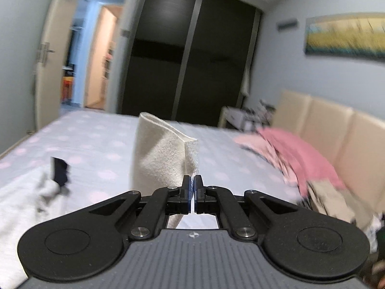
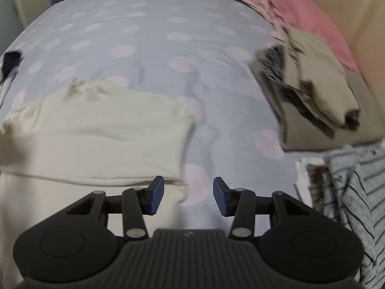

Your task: Fold clothes

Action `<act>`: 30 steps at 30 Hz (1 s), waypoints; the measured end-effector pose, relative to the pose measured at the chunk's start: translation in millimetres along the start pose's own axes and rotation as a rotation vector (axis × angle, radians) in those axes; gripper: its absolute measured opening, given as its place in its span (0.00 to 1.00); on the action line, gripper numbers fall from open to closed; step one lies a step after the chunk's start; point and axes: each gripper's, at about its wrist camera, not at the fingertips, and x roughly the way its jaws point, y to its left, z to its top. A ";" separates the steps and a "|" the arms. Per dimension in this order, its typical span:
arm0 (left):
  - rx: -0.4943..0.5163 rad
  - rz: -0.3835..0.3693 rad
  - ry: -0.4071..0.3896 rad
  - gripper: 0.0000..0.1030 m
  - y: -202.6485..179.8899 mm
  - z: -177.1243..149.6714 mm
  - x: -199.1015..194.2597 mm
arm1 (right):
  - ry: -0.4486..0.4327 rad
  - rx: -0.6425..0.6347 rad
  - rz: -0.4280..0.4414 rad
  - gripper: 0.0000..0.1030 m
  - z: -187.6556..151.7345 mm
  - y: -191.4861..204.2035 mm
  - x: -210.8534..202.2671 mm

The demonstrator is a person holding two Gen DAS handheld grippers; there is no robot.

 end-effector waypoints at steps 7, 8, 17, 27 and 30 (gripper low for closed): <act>0.206 -0.075 0.243 0.00 -73.7 -81.8 60.8 | 0.087 0.167 0.009 0.48 -2.6 -55.7 22.3; 0.243 -0.082 0.289 0.00 -82.0 -96.1 68.7 | 0.101 0.187 0.009 0.48 -3.2 -61.8 25.3; 0.420 -0.175 0.539 0.01 -117.0 -168.5 87.2 | 0.145 0.255 0.025 0.48 -6.9 -77.0 34.3; 0.327 -0.048 0.460 0.14 -61.1 -117.2 76.4 | 0.044 0.219 0.163 0.55 0.4 -46.9 42.0; 0.275 0.025 0.440 0.15 -28.3 -103.8 69.7 | 0.035 0.215 0.227 0.54 7.7 -32.3 48.0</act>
